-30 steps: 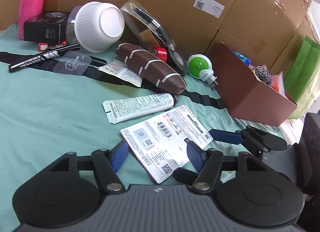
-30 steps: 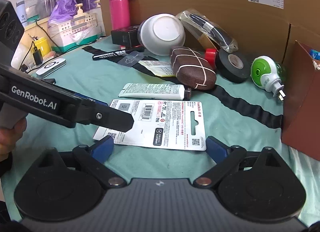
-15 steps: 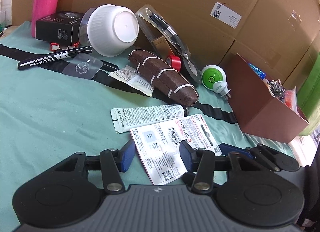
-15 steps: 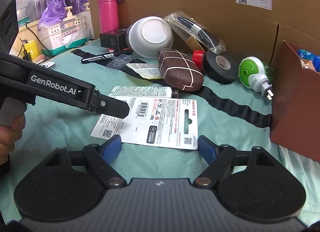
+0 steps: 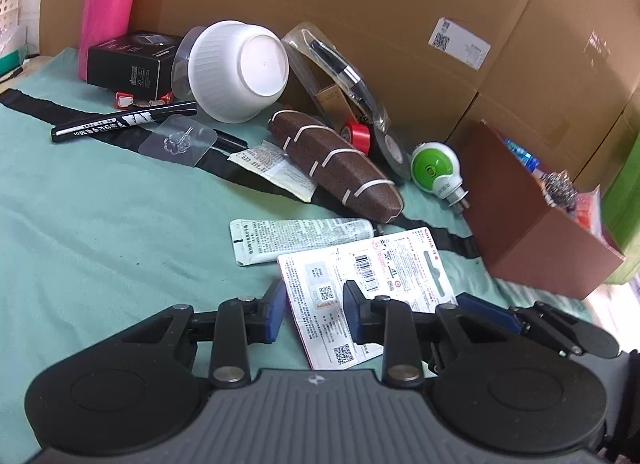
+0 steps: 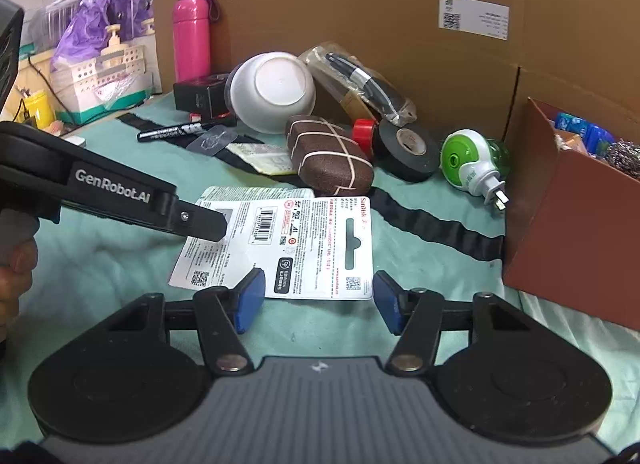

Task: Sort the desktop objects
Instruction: 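Close the left gripper on the card package and lift it, then carry the card package with the left gripper over the brown box, then open the left gripper to drop the card package into the box, then move the left gripper back to the white tube on the cloth, then close the left gripper on the white tube and lift it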

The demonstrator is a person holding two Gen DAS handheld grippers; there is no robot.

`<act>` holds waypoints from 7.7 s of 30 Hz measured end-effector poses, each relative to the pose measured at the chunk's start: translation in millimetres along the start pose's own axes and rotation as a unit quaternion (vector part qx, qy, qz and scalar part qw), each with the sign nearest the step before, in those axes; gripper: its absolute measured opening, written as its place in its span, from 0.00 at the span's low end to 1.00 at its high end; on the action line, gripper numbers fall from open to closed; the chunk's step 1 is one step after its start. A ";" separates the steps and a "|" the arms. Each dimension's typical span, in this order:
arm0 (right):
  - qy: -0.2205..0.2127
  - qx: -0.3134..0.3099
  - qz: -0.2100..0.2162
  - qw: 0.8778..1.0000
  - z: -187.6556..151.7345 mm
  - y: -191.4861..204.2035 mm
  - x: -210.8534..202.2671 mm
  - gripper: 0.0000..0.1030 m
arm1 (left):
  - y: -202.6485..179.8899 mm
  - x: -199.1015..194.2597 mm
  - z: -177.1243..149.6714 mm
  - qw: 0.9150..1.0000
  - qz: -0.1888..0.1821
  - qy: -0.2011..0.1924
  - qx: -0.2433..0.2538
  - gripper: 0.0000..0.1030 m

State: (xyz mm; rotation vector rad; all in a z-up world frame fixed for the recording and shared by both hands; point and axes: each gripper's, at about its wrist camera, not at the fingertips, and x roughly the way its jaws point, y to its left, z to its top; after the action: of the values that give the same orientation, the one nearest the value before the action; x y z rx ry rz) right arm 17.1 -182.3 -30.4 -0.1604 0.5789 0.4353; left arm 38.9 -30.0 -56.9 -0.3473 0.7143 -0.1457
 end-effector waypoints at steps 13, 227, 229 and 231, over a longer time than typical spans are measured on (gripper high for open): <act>-0.020 0.049 -0.038 0.998 -0.1 -14.4 -8.0 0.26 | -2.0 -10.5 5.5 1.000 -0.009 -0.028 0.002 0.05; 0.026 -0.066 0.049 0.996 39.6 36.3 41.0 0.33 | 36.6 13.1 21.5 0.996 -0.050 0.047 -0.050 0.63; 0.028 -0.076 0.050 0.995 37.2 43.5 35.0 0.27 | 33.4 15.0 21.8 0.997 -0.039 0.047 -0.047 0.57; 0.030 -0.080 0.058 0.995 33.9 50.5 28.7 0.23 | 30.0 16.8 22.6 0.998 -0.026 0.048 -0.042 0.50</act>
State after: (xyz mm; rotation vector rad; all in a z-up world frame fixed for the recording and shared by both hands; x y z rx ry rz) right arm 33.0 -117.8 -19.7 -0.2950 0.6144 0.5916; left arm 66.8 -0.3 -62.2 -0.4418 0.8077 -0.1835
